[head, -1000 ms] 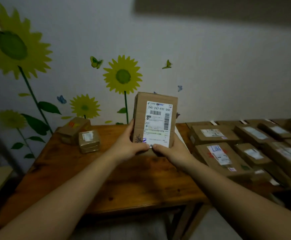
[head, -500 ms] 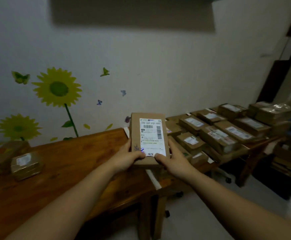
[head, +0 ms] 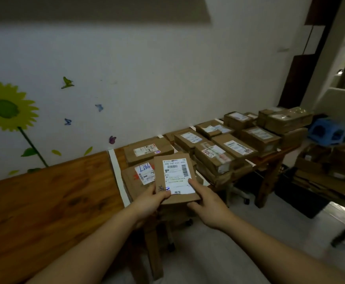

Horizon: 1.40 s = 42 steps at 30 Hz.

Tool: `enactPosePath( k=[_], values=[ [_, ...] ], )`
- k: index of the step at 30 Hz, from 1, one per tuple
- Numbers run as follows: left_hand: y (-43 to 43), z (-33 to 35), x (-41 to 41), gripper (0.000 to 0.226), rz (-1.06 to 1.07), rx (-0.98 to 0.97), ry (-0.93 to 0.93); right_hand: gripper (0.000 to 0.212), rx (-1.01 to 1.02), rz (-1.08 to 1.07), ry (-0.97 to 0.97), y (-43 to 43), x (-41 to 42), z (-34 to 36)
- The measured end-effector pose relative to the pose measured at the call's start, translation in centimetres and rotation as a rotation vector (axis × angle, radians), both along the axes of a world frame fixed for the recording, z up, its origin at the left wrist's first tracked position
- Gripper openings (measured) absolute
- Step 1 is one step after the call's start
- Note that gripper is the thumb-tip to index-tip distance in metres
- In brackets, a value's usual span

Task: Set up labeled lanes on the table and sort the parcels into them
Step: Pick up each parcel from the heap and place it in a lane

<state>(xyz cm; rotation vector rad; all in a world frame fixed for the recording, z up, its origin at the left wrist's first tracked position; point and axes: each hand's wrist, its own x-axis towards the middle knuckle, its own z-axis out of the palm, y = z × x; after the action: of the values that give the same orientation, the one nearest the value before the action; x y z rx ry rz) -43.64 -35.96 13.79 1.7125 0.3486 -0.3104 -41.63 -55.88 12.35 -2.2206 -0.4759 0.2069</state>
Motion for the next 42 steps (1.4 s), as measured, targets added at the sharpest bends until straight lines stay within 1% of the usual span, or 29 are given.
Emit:
enactPosePath(
  k=[1, 4, 5, 7, 12, 16, 20, 24, 27, 29, 32, 34, 37, 42],
  values=[
    [0.1, -0.2, 0.2, 0.048, 0.013, 0.027, -0.005, 0.070, 0.004, 0.005, 0.003, 0.1, 0.4, -0.2],
    [1.2, -1.1, 0.8, 0.047, 0.055, 0.214, -0.041, 0.069, 0.012, 0.049, 0.012, 1.4, 1.4, -0.9],
    [1.7, -1.4, 1.2, 0.048, 0.079, 0.244, -0.052, 0.068, 0.006, 0.065, 0.018, 2.1, 1.9, -1.1],
    [2.7, -1.8, 1.9, 0.052, 0.118, 0.225, -0.069, 0.067, -0.024, 0.089, 0.015, 3.4, 3.2, -1.5],
    [5.9, -2.6, 4.3, 0.074, 0.171, 0.229, -0.115, 0.064, -0.067, 0.168, 0.004, 6.9, 7.6, -1.7],
    [7.8, -3.4, 6.7, 0.072, 0.210, 0.297, -0.159, 0.063, -0.123, 0.215, 0.034, 9.5, 11.4, -1.9],
    [9.5, -3.6, 8.6, 0.081, 0.186, 0.304, -0.180, 0.062, -0.122, 0.260, 0.065, 11.4, 14.5, -2.6],
    [10.5, -4.0, 9.8, 0.077, 0.078, 0.432, -0.143, 0.063, -0.121, 0.319, 0.109, 12.6, 17.5, -3.7],
    [10.7, -4.8, 10.5, 0.064, 0.077, 0.489, -0.055, 0.067, -0.191, 0.404, 0.165, 13.0, 19.2, -4.8],
    [10.4, -5.4, 10.9, 0.058, 0.060, 0.549, 0.003, 0.063, -0.227, 0.464, 0.173, 13.0, 20.3, -5.5],
    [10.2, -5.4, 11.8, 0.061, 0.104, 0.574, 0.046, 0.053, -0.229, 0.509, 0.176, 13.1, 21.7, -5.9],
    [10.3, -5.1, 12.2, 0.066, 0.110, 0.607, 0.074, 0.049, -0.246, 0.513, 0.116, 13.4, 22.5, -5.8],
    [11.0, -4.4, 11.8, 0.076, 0.137, 0.660, 0.145, 0.050, -0.280, 0.516, 0.011, 14.4, 23.7, -4.7],
    [15.3, -2.1, 9.1, 0.073, 0.185, 0.735, 0.243, 0.054, -0.245, 0.597, -0.089, 18.7, 24.2, -1.8]
  ],
)
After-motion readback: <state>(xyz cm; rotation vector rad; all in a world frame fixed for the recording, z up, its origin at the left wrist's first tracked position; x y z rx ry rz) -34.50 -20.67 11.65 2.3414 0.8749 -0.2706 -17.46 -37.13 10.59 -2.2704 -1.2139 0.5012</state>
